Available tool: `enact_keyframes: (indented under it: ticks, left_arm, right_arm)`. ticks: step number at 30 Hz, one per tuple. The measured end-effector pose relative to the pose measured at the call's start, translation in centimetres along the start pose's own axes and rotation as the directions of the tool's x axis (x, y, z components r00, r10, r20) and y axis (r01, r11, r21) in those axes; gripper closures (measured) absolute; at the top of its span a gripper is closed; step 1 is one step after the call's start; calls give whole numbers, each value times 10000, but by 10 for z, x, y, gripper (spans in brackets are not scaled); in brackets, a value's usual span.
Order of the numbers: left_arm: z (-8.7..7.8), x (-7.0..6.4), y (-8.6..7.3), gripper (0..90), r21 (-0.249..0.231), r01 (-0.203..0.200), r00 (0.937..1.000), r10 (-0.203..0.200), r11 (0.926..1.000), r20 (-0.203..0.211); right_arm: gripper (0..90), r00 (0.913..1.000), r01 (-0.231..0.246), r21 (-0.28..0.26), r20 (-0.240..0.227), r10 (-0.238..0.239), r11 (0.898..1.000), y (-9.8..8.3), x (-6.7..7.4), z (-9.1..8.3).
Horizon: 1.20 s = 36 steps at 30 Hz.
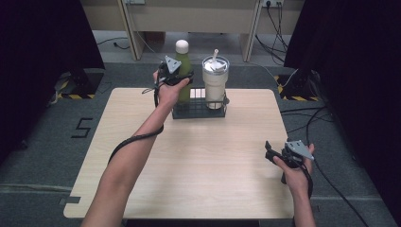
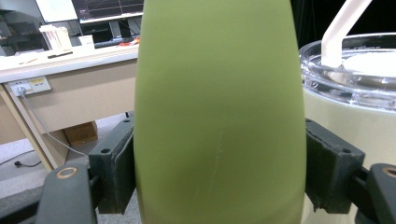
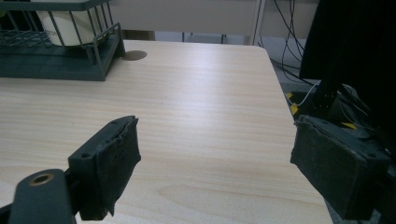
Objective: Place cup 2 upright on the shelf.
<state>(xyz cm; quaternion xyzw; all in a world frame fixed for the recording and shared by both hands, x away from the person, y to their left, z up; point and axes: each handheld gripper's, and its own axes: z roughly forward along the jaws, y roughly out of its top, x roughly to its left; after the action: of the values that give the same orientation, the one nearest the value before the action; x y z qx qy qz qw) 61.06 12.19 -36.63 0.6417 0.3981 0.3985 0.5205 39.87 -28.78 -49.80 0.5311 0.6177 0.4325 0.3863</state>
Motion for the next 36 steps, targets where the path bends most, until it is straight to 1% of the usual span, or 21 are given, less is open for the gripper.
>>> enact_keyframes:
  ticks: [6,17,25,30,33,36]
  left_arm:
    - [1,0,-6,228,175,-9,10000,9,9998,20]
    - [3,-1,-13,228,306,165,9998,-169,9994,138]
    - [6,-3,-18,228,432,172,9997,-181,9989,192]
    - [7,-3,-19,228,444,212,9995,-221,9988,204]
    - [7,-4,-19,228,447,104,9995,-116,9989,284]
    - [7,-3,-20,227,424,150,9993,-165,9990,337]
  right_arm:
    - [149,10000,-26,-20,-14,26,10000,0,1,0]
    - [148,10000,36,8,-53,-36,10000,0,2,0]
    - [149,10000,40,37,-74,-40,10000,0,2,0]
    - [149,10000,43,33,-88,-43,10000,0,2,0]
    - [149,10000,46,36,-88,-46,10000,0,2,0]
    - [149,9999,35,40,-108,-35,10000,0,2,0]
